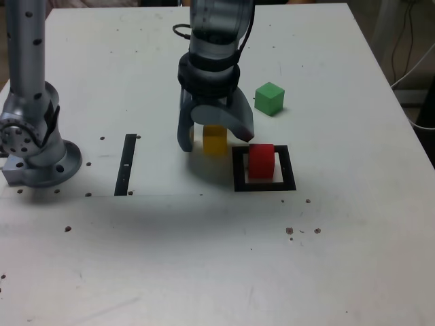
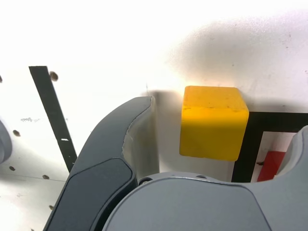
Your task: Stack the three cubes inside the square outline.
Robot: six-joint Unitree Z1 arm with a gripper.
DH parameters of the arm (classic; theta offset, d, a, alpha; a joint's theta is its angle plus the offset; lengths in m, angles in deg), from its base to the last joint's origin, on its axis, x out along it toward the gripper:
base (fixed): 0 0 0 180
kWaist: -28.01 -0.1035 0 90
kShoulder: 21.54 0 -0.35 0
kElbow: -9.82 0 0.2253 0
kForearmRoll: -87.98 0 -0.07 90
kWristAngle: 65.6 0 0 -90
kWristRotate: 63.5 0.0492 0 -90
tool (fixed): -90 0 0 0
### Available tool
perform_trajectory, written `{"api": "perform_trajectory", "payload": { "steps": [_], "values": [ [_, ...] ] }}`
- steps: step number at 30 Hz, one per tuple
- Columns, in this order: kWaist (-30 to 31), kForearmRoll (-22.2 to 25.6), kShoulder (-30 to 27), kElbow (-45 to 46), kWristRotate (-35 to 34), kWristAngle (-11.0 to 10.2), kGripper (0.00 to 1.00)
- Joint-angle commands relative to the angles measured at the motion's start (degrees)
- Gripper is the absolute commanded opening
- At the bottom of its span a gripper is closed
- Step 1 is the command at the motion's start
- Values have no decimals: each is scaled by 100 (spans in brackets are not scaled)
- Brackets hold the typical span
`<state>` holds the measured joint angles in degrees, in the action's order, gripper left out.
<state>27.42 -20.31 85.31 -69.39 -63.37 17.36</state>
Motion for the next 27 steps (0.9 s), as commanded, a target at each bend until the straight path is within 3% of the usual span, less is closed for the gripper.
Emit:
{"api": "perform_trajectory", "payload": {
  "steps": [1,9,15,24,27],
  "values": [
    [-120,-81,-36,66,-5,-39,88],
    [-382,-145,-40,146,32,-114,68],
    [-398,-171,-47,222,52,10,50],
    [-381,-227,-66,275,191,230,49],
    [-381,-285,-65,281,229,252,43]
  ]
}}
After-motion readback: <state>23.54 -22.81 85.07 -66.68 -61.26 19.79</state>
